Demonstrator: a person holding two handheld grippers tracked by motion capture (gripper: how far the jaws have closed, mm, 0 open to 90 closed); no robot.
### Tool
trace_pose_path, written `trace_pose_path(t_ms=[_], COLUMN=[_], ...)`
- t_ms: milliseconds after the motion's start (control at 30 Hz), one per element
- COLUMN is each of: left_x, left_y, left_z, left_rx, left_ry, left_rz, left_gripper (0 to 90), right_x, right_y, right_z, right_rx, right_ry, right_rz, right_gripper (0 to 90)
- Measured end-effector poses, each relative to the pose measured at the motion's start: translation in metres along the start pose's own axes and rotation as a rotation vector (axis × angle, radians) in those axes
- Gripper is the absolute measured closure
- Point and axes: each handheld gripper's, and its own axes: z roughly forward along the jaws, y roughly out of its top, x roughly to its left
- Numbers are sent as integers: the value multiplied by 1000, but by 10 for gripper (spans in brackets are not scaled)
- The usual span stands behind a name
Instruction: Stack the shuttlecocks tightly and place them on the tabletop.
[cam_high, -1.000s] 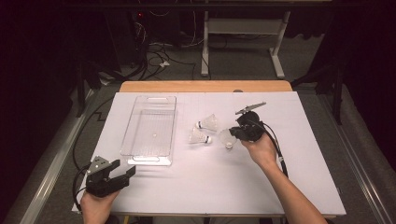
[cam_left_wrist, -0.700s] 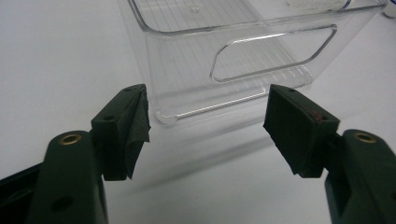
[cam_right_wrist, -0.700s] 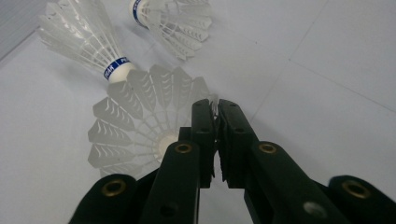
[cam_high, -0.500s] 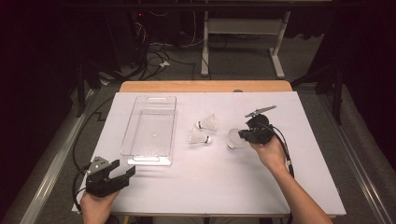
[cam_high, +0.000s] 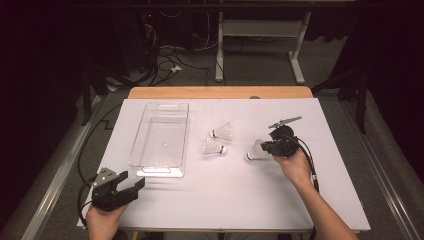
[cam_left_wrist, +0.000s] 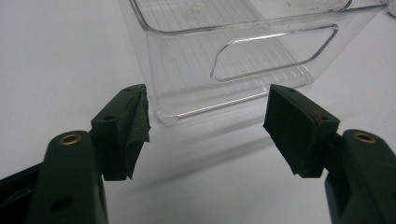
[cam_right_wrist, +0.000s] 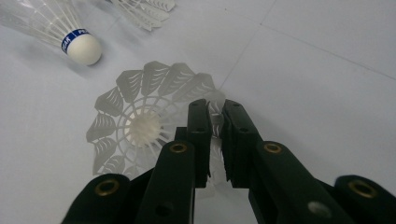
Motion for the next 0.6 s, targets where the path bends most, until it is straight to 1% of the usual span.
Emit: trace_pose_path(t_ms=[300,600], left_x=[0,0], left_y=[0,0], left_z=[0,0], left_rx=[-1,-1], left_ry=[2,4], left_rz=[0,0], left_gripper=[320,319], right_x=[-7,-11], right_y=[-8,-13], right_z=[4,7], right_rx=[10,15], right_ry=[-1,-2], right_rz=[26,39], right_gripper=[795,764])
